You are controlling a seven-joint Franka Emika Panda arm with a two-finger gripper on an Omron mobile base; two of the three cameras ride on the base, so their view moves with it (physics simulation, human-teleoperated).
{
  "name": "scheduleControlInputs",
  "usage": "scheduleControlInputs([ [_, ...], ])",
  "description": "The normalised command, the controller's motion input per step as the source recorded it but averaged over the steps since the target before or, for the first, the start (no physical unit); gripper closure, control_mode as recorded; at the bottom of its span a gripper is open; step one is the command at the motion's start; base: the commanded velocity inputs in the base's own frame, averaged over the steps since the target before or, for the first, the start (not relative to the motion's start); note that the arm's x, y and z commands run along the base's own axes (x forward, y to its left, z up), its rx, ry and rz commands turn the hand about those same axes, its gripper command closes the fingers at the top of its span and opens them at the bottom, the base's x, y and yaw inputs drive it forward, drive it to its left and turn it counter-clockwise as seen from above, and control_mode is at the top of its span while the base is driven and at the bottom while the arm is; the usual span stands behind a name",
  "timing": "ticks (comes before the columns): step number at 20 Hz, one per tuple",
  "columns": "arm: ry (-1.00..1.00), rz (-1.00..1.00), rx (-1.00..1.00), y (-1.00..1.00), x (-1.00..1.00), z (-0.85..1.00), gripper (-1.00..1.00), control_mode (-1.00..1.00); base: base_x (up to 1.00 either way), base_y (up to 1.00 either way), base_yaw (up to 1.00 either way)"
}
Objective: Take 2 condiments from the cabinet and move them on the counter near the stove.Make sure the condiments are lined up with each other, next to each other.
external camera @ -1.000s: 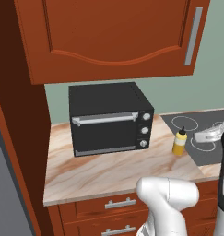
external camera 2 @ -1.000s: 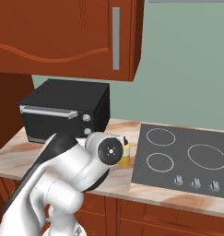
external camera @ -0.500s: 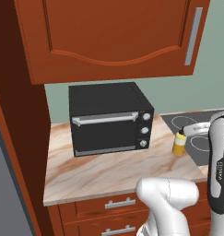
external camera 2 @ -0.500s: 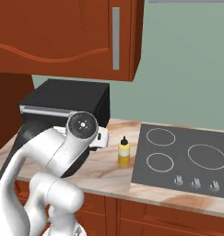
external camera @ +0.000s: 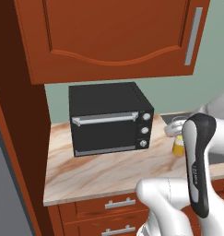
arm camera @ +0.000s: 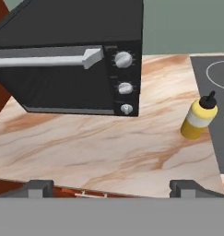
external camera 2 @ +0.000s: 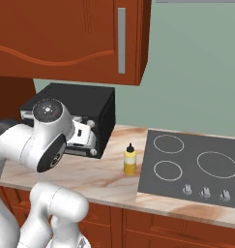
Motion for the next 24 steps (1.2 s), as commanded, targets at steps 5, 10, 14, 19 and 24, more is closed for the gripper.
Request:
scheduleControlInputs([
  [5, 0.03, -0.02, -0.07, 0.37, 0.00, 0.00, -1.00, -1.00, 0.00, 0.00, 0.00],
  [10, 0.00, -0.01, -0.02, 0.31, 0.00, 0.00, -1.00, -1.00, 0.00, 0.00, 0.00],
  [14, 0.00, -0.01, 0.00, 0.26, -0.01, 0.02, -1.00, -1.00, 0.00, 0.00, 0.00],
  [19, 0.00, -0.03, 0.00, 0.22, -0.16, 0.13, -1.00, -1.00, 0.00, 0.00, 0.00],
  [24, 0.00, -0.05, 0.00, 0.11, -0.20, 0.20, -1.00, -1.00, 0.00, 0.00, 0.00],
])
